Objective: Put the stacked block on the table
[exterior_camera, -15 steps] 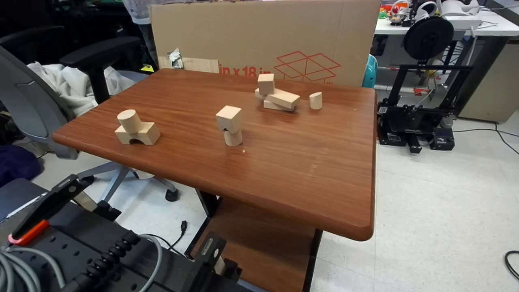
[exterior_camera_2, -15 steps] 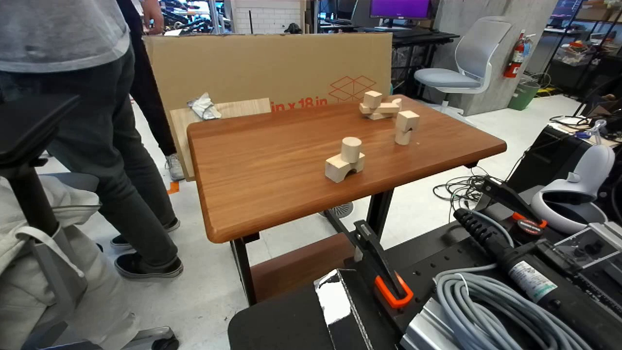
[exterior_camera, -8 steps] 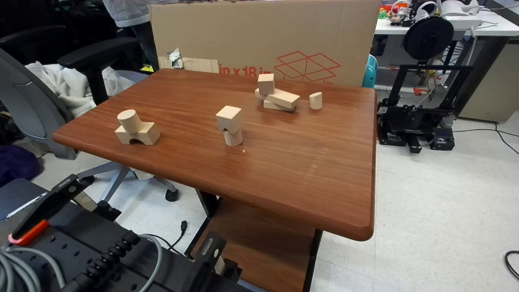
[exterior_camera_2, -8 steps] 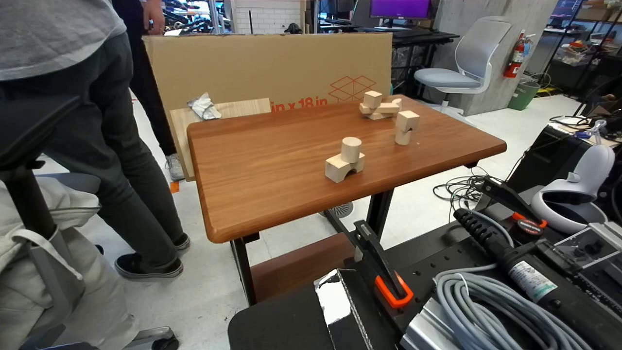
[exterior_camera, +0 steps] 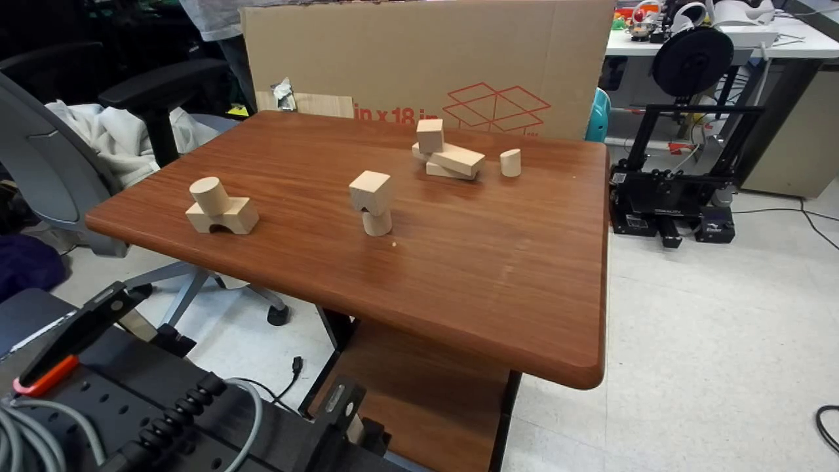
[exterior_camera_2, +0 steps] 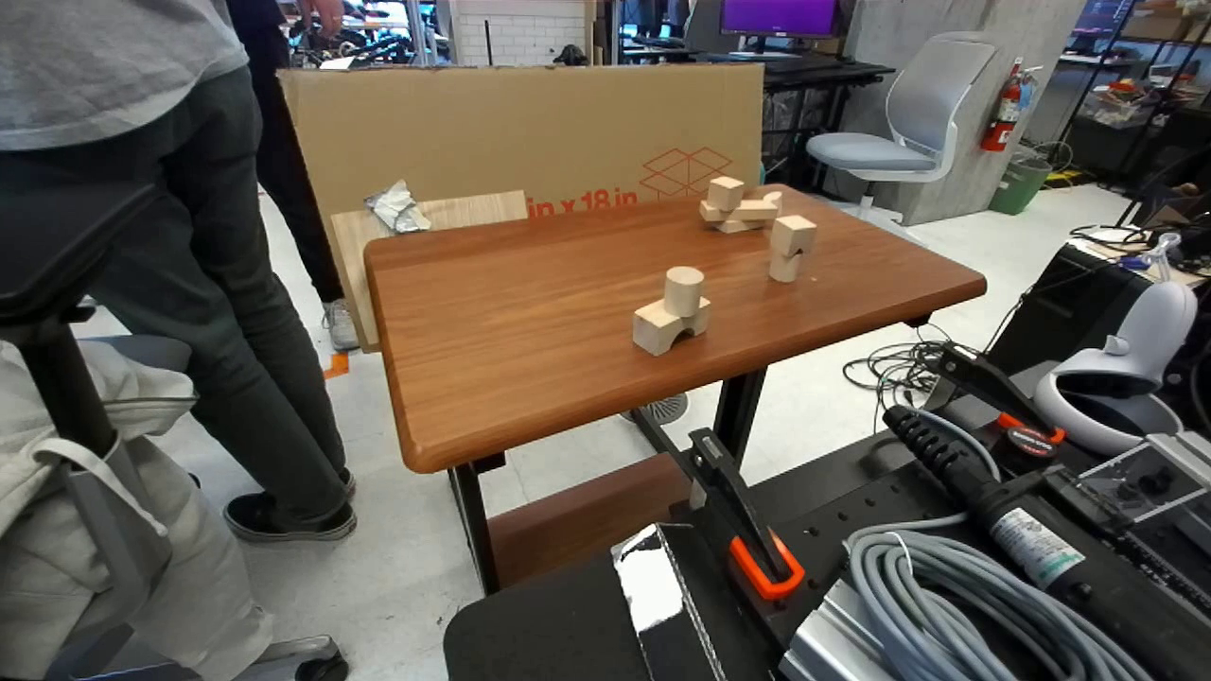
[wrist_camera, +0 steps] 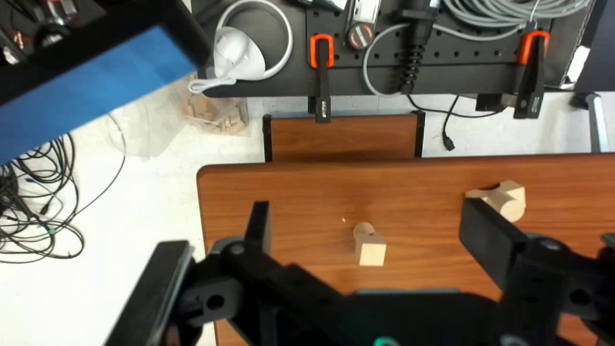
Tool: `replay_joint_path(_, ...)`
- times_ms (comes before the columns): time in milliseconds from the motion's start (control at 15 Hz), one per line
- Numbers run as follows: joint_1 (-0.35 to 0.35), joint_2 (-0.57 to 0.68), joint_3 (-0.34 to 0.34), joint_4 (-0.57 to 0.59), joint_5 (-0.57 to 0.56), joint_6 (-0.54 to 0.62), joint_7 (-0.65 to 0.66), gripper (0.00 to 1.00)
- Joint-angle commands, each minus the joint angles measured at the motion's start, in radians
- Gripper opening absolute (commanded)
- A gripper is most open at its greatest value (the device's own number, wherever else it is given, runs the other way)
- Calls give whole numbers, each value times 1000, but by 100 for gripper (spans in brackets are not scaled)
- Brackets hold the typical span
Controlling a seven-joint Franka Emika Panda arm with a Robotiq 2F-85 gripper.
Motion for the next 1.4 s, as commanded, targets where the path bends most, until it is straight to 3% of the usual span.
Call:
replay_joint_path(0,31,177,34,72,51,105,69,100)
replay_joint_path(400,59,452,101,175,106,273,180,100)
replay_joint_path(1333,73,876,146,419,81,292,343,100)
